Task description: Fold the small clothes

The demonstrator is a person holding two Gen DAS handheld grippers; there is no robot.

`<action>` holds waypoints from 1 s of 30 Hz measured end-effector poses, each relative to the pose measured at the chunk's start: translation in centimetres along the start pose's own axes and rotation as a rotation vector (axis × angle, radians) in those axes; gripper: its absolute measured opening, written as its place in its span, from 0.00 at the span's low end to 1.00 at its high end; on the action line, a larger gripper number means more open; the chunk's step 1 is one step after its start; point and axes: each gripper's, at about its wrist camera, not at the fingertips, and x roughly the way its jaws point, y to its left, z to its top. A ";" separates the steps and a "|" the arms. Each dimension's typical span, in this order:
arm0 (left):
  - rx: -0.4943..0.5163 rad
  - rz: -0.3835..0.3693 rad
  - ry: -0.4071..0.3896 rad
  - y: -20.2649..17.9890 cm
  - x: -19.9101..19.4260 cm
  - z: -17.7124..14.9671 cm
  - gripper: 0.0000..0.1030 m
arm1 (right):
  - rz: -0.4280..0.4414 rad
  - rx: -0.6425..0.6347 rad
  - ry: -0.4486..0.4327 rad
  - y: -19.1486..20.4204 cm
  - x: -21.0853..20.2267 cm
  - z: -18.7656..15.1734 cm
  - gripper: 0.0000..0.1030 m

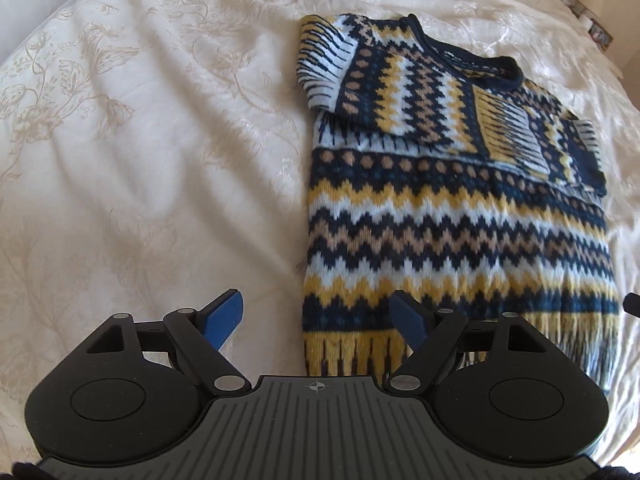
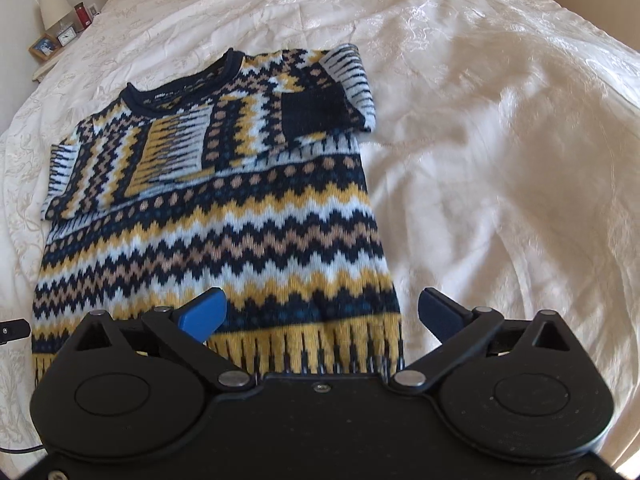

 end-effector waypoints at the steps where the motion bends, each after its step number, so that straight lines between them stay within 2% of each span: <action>1: 0.006 0.005 0.001 0.0 -0.4 -0.8 0.77 | 0.004 -0.006 0.015 -0.1 0.0 -0.7 0.99; 6: -0.027 0.008 -0.002 -0.3 -1.6 -4.4 0.77 | 0.038 -0.064 0.084 -1.0 0.1 -4.1 0.99; 11: -0.042 0.046 0.005 -1.7 -2.4 -8.2 0.77 | 0.068 -0.123 0.125 -2.3 0.2 -6.9 0.99; 15: 0.001 0.055 0.017 -3.2 -2.6 -10.9 0.77 | 0.083 -0.123 0.139 -3.6 0.2 -8.5 0.99; 22: 0.030 0.061 -0.004 -4.9 -3.7 -13.8 0.77 | 0.126 -0.131 0.114 -4.7 -0.7 -9.6 0.99; 30: 0.022 0.062 -0.039 -5.4 -4.4 -15.1 0.77 | 0.170 -0.187 0.087 -4.6 -1.0 -10.6 0.99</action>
